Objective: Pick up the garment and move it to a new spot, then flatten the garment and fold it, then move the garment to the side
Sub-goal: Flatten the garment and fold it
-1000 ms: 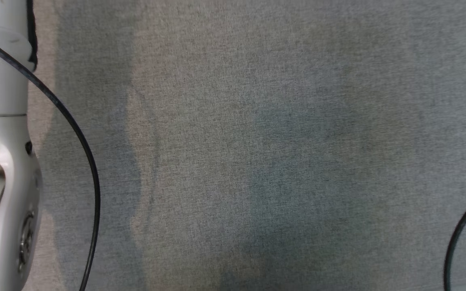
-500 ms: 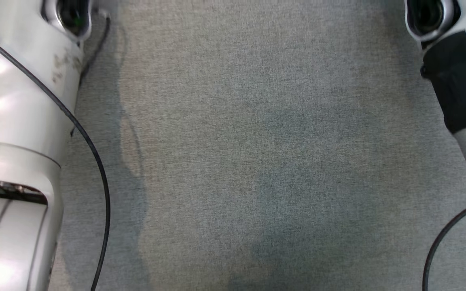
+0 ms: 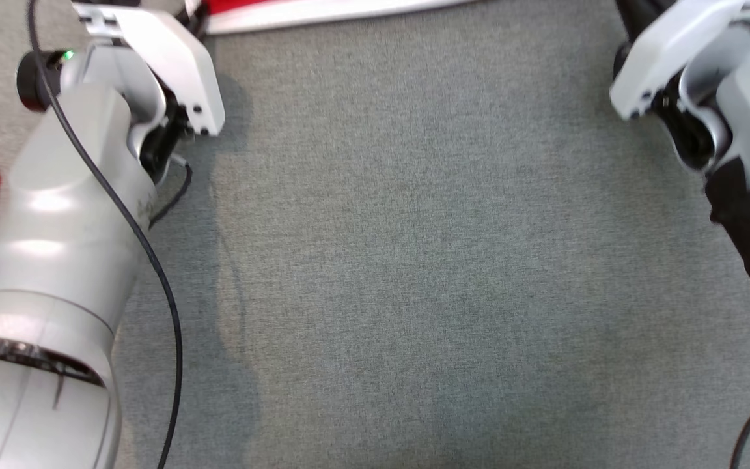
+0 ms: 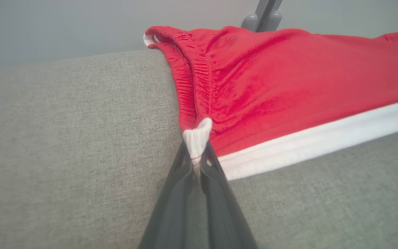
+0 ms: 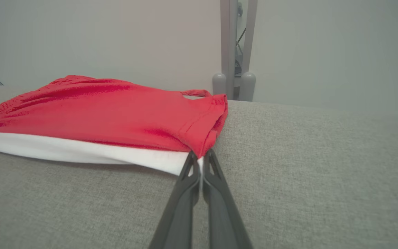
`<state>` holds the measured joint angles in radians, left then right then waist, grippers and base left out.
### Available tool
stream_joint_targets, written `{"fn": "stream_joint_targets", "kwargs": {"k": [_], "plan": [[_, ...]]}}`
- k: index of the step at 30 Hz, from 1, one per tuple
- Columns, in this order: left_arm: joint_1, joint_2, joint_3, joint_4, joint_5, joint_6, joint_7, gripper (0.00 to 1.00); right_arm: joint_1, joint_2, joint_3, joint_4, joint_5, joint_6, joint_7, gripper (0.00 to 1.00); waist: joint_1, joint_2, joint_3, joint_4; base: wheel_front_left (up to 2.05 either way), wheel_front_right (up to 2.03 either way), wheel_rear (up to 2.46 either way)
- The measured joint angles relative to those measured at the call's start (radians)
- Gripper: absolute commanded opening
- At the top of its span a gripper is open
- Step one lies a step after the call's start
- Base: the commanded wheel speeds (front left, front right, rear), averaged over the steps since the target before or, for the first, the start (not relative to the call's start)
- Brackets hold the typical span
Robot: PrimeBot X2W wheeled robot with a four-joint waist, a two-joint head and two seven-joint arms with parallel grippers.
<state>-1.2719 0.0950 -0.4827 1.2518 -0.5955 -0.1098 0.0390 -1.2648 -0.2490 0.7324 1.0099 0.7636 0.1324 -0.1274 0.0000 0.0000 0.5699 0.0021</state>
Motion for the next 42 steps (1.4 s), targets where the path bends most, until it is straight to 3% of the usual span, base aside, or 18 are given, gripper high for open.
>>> {"fn": "stream_joint_targets", "kwargs": {"k": [20,32,42], "plan": [[0.266,-0.009,-0.171,-0.05,0.019,-0.026,-0.019,0.0,0.219,-0.213,0.339,-0.129,0.24,0.004,0.256,0.0,0.0,0.0,-0.23,0.026,0.0,0.0,0.0],[0.478,0.025,-0.269,-0.184,-0.076,-0.028,0.003,0.0,0.323,-0.324,0.445,-0.235,0.399,0.007,0.408,0.0,0.0,0.0,-0.381,0.047,0.0,0.0,0.0],[0.673,0.094,-0.343,-0.371,-0.176,-0.029,0.049,0.0,0.407,-0.402,0.493,-0.319,0.51,0.007,0.54,0.0,0.0,0.0001,-0.5,0.062,0.0,0.0,0.0]]}}
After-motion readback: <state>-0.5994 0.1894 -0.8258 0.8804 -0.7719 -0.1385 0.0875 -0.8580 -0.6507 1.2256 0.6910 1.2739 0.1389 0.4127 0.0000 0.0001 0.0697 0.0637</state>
